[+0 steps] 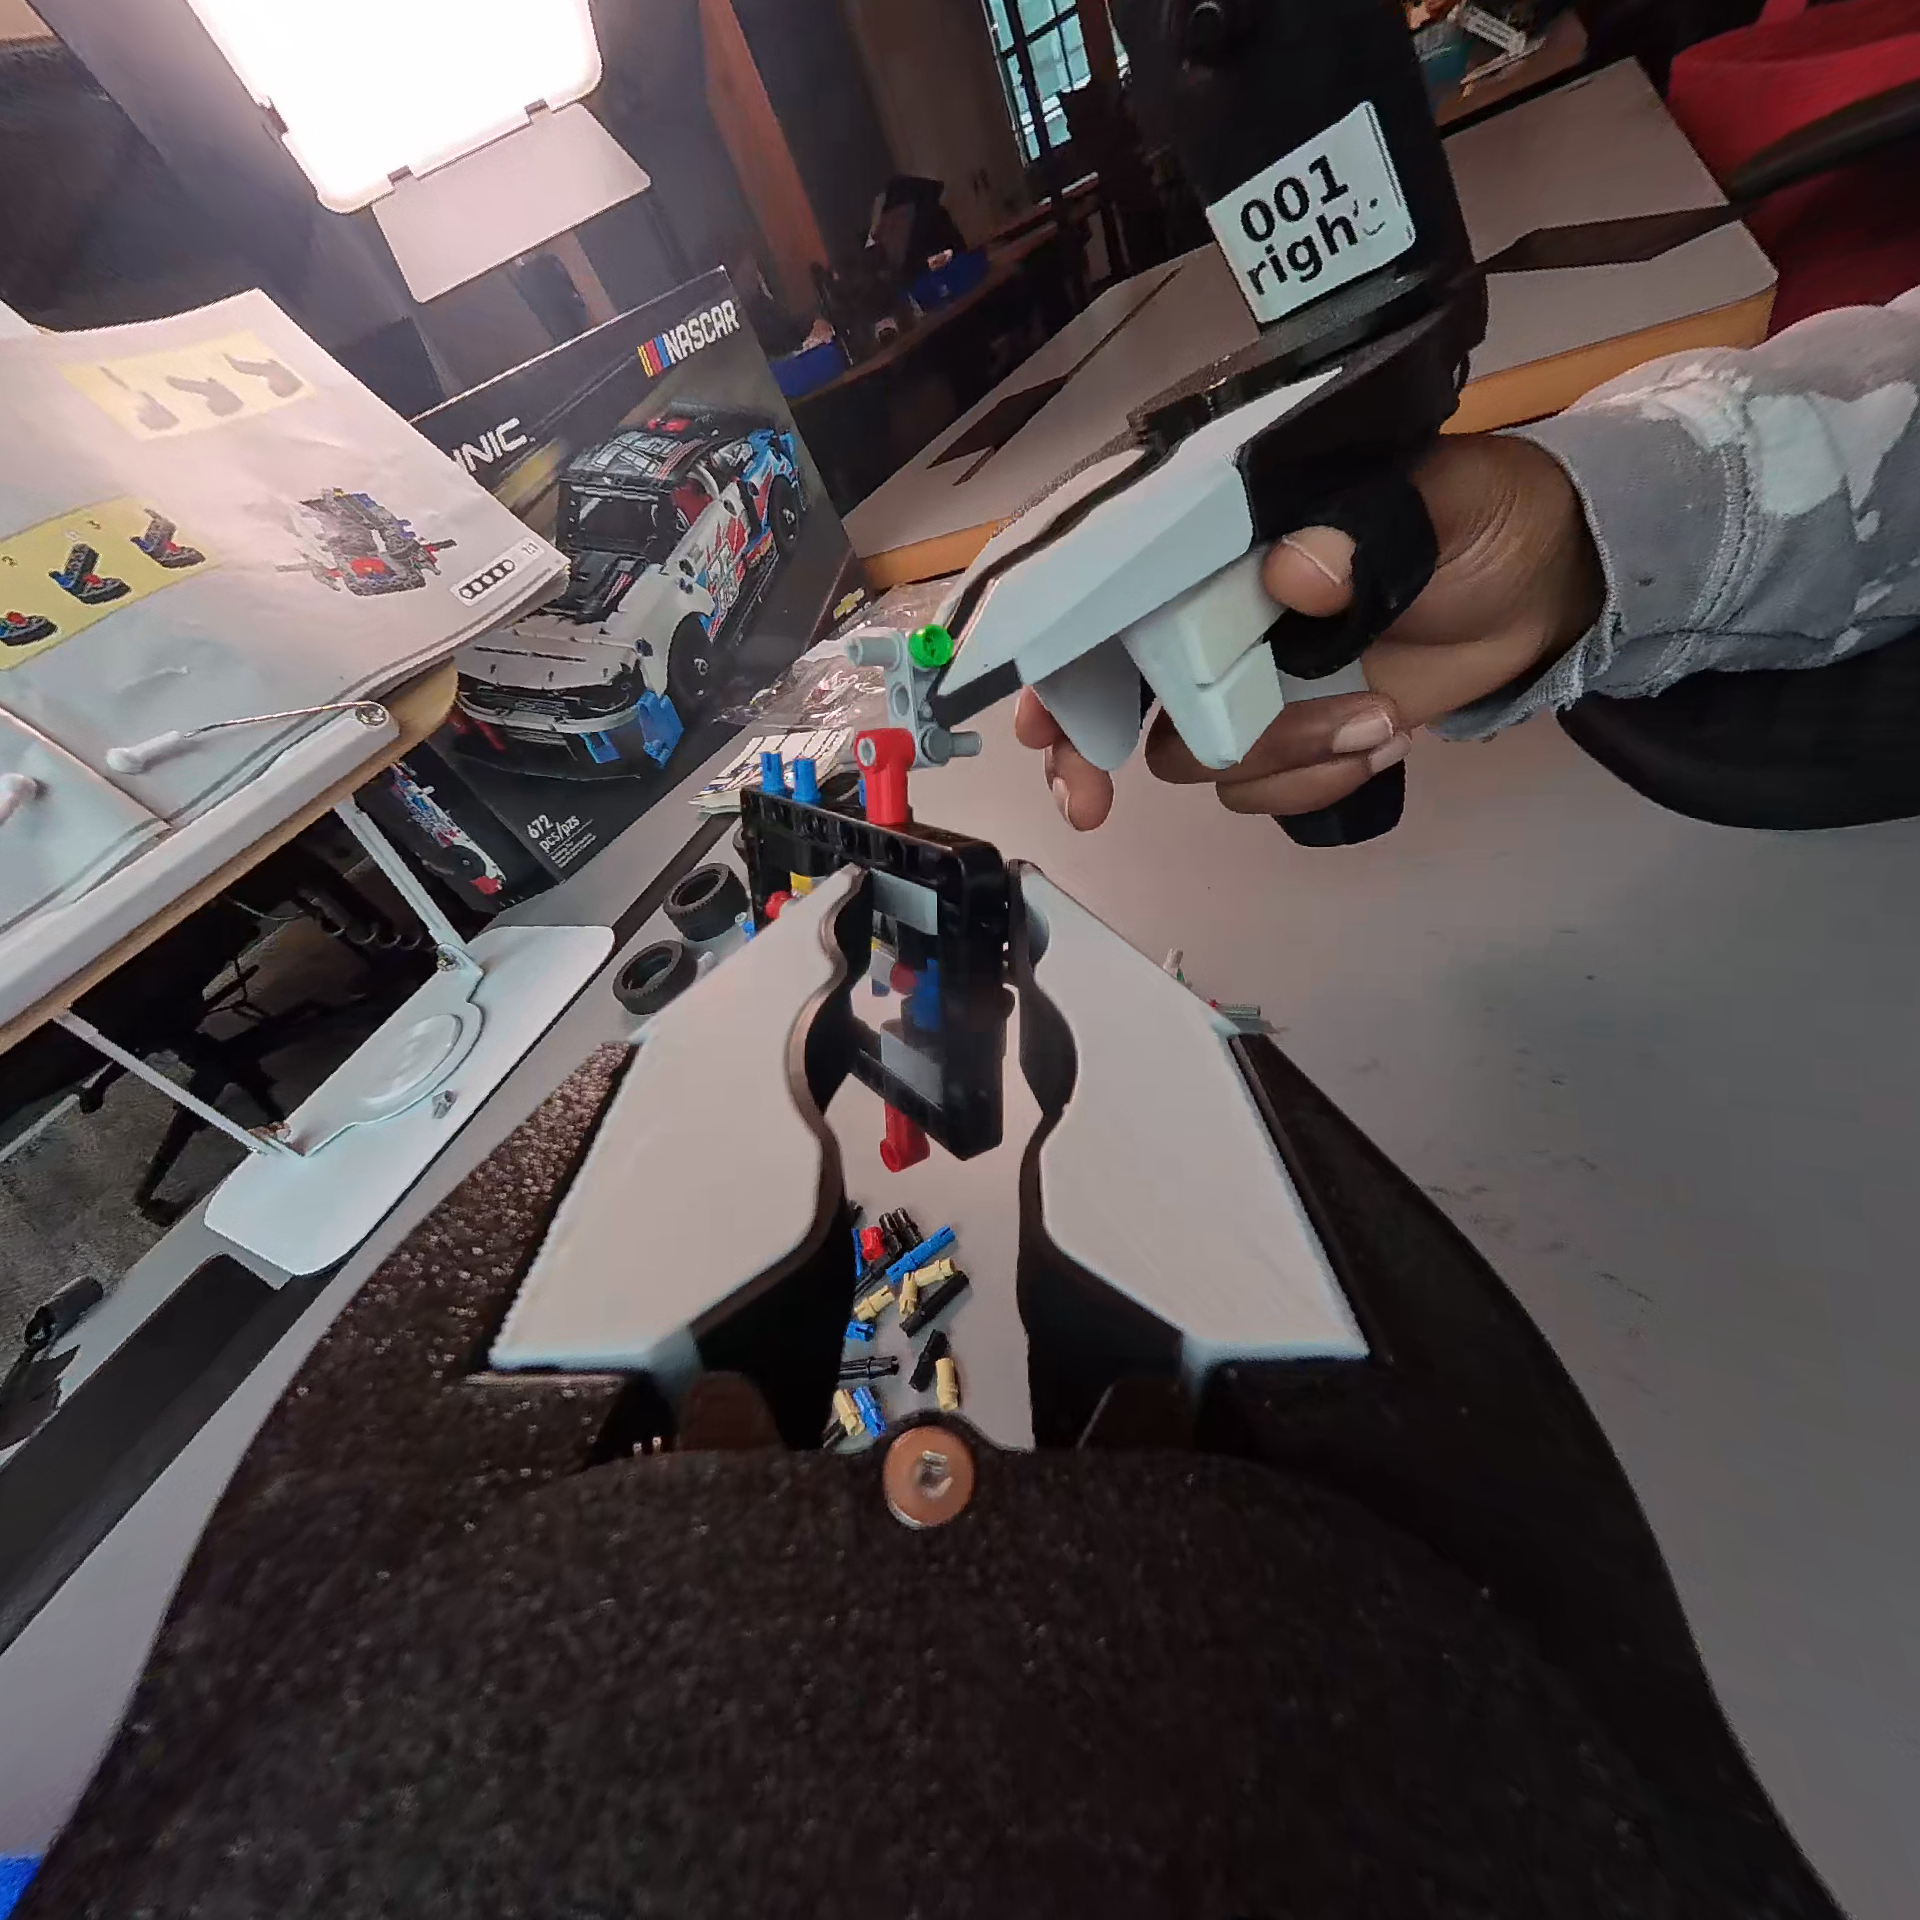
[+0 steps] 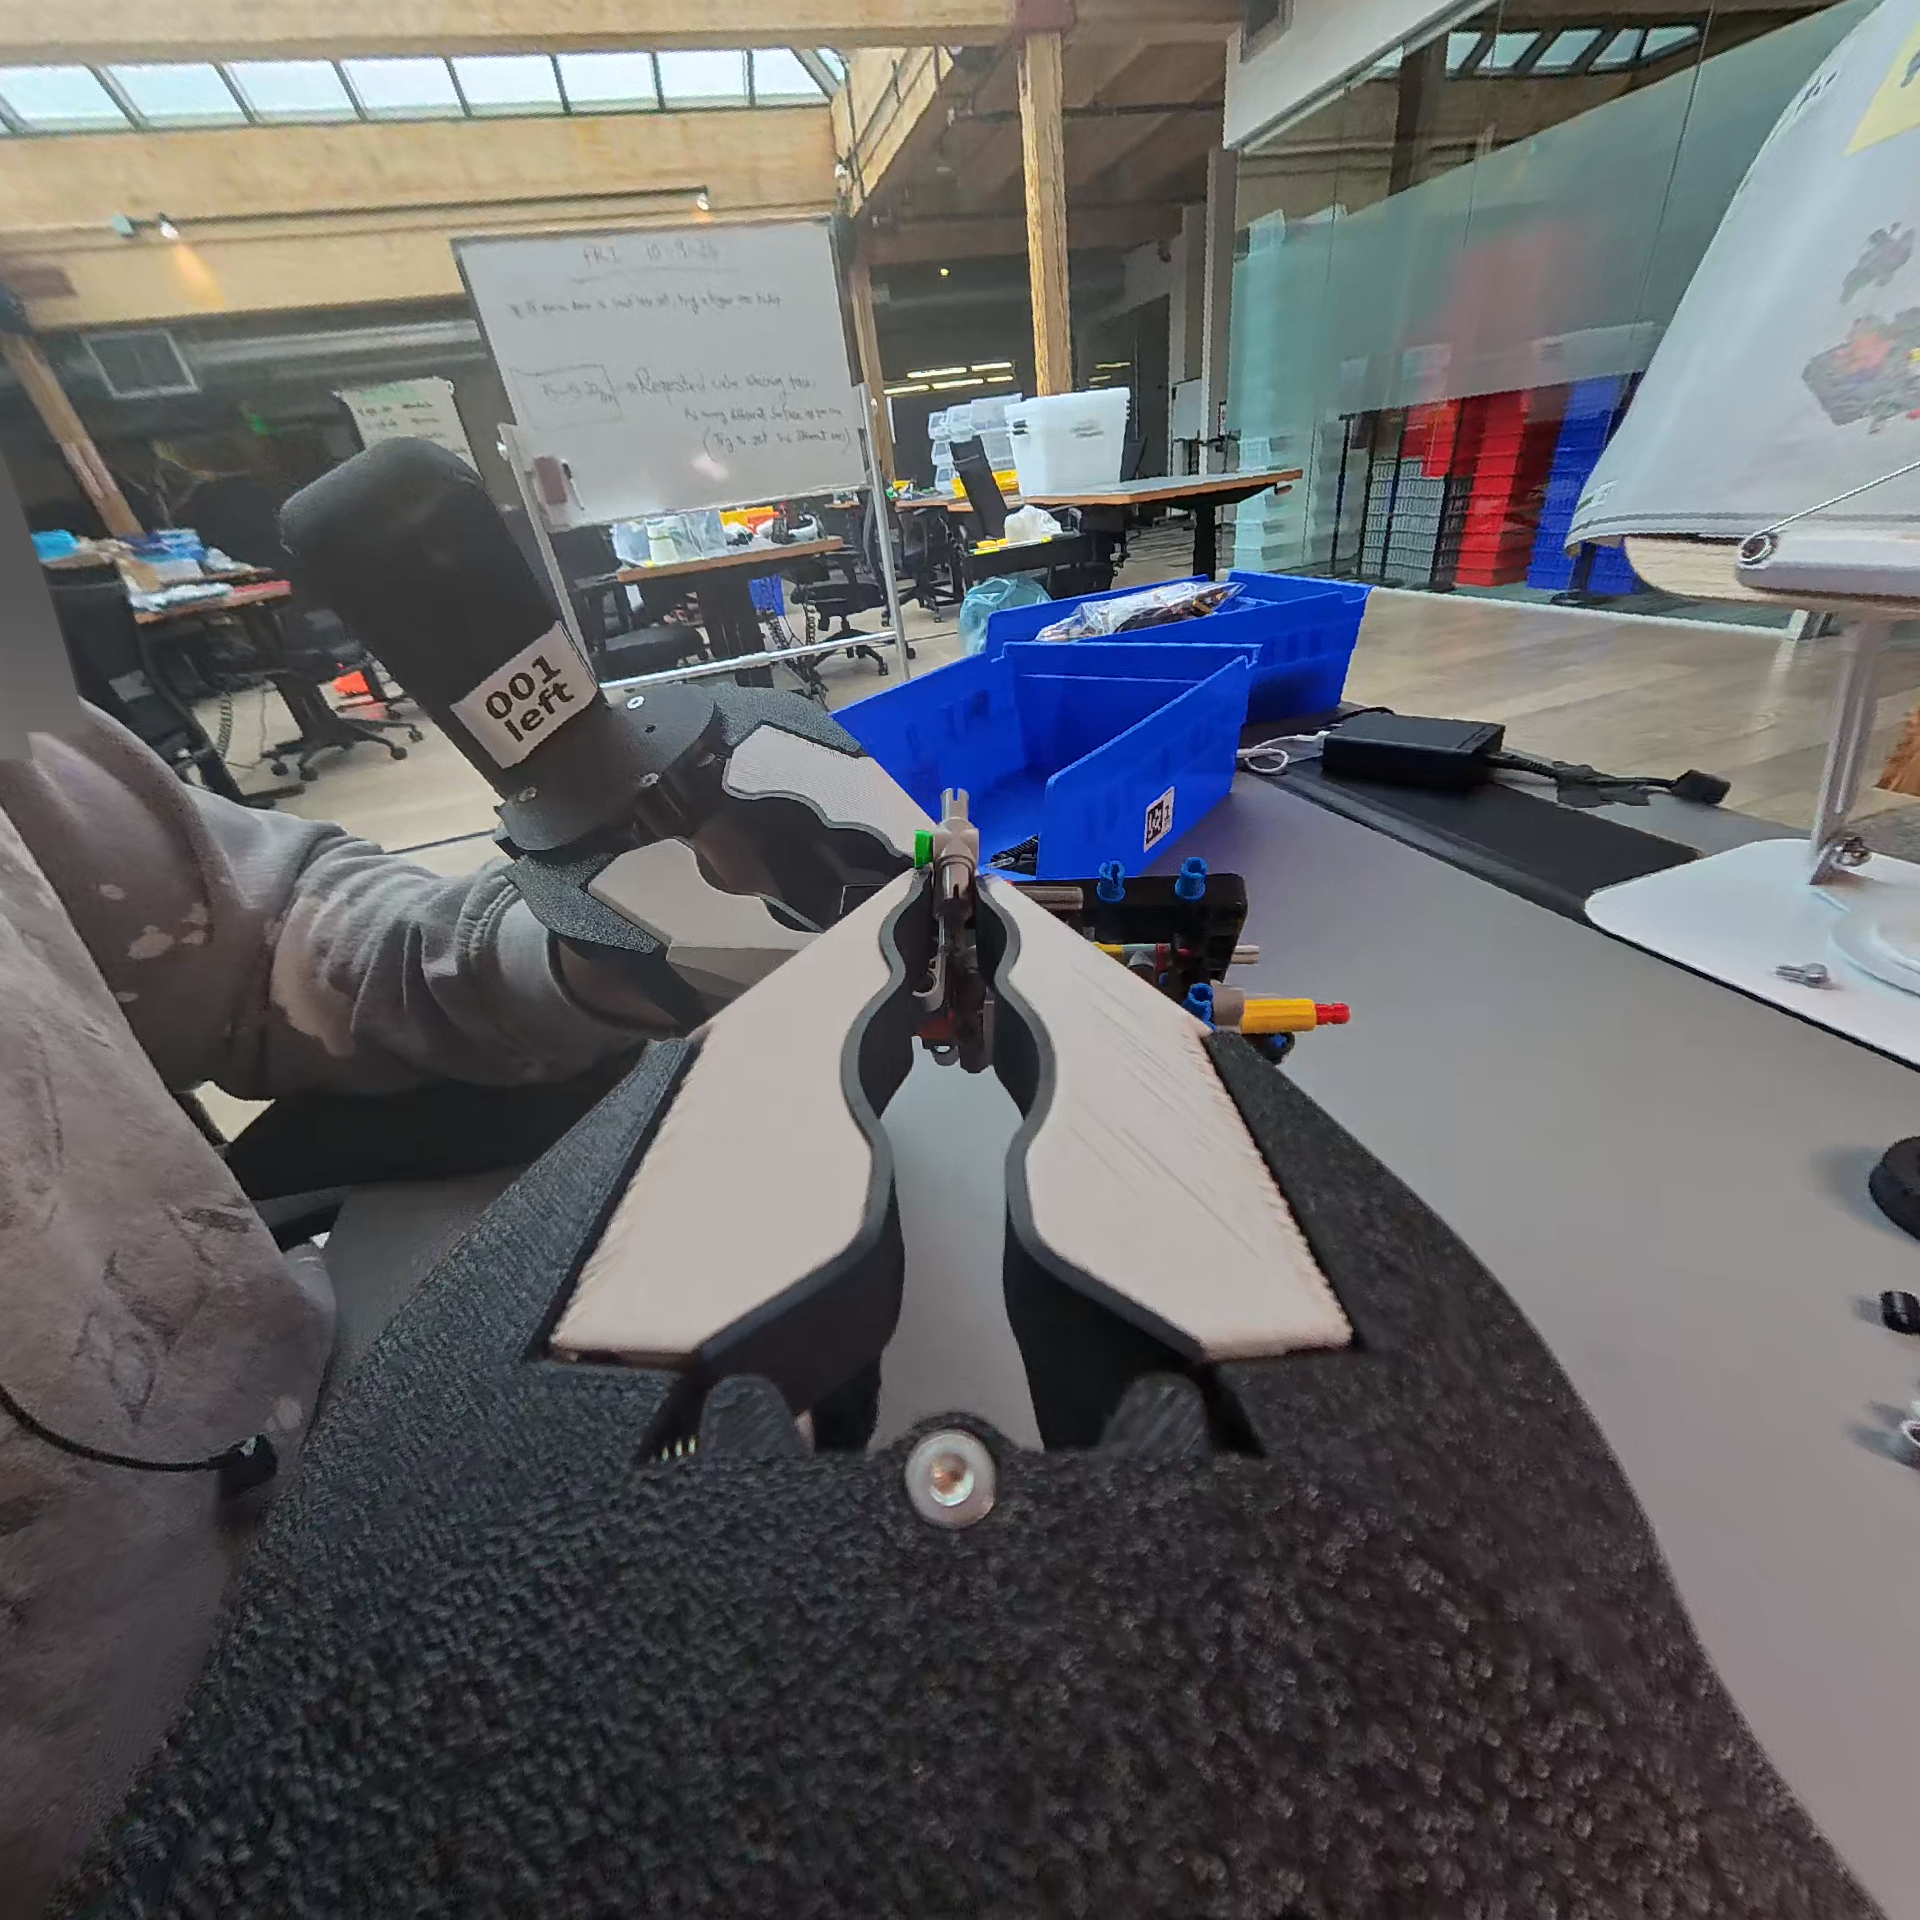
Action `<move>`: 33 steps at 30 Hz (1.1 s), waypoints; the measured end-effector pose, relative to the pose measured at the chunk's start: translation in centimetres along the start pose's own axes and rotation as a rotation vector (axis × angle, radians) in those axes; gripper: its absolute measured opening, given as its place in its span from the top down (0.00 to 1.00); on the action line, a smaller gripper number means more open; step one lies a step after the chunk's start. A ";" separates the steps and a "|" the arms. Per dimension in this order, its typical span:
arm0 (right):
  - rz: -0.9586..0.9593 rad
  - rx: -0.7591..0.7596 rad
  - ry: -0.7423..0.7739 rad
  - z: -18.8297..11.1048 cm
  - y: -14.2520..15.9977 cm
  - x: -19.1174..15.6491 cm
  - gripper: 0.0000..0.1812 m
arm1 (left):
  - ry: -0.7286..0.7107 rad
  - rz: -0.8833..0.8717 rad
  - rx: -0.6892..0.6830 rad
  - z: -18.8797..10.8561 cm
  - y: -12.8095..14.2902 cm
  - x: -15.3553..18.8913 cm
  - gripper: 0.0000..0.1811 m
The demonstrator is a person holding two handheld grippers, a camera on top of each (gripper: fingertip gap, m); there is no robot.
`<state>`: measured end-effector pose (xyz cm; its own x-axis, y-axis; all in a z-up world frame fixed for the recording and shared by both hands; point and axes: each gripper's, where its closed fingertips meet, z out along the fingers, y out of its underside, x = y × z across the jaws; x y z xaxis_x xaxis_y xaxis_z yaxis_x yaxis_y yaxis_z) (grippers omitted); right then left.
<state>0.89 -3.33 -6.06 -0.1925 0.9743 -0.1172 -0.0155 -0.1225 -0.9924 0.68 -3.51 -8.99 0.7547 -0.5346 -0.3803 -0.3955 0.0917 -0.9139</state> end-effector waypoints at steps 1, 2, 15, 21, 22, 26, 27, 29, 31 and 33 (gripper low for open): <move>-0.007 -0.005 0.005 0.0 0.1 0.0 0.96 | -0.009 0.011 -0.007 0.1 0.2 0.0 0.86; -0.003 -0.012 0.010 0.1 0.3 0.0 0.96 | -0.024 0.033 -0.017 0.2 0.4 0.0 0.86; -0.488 -0.085 0.026 -1.3 1.4 -0.5 0.97 | 0.220 -0.203 0.055 0.0 0.2 1.8 0.78; -0.488 -0.167 -0.122 -2.1 3.2 -2.1 0.97 | 0.562 -0.472 0.157 -2.1 -1.6 3.5 0.82; -0.471 -0.161 -0.139 -2.1 3.3 -2.4 0.97 | 0.554 -0.510 0.134 -1.9 -1.3 3.2 0.83; -0.426 -0.154 -0.186 -1.8 3.8 -3.1 0.96 | 0.590 -0.556 0.020 -1.3 0.4 4.1 0.85; -0.426 -0.151 -0.190 -1.8 3.9 -3.2 0.96 | 0.609 -0.577 0.013 -1.4 0.4 4.3 0.87; -0.423 -0.147 -0.182 -1.9 3.8 -3.0 0.96 | 0.648 -0.651 0.017 -1.4 0.3 4.5 0.92; -0.443 -0.155 -0.182 -1.9 4.0 -3.1 0.97 | 0.689 -0.778 0.054 -1.5 -0.3 4.2 0.91; -0.471 -0.162 -0.175 -1.7 4.3 -3.2 0.97 | 0.706 -0.896 0.075 -1.2 -0.5 3.8 0.90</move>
<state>3.14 -6.60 -10.02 -0.3622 0.8689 0.3375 0.0092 0.3654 -0.9308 3.08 -6.62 -9.79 0.2777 -0.7836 0.5558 0.1869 -0.5234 -0.8313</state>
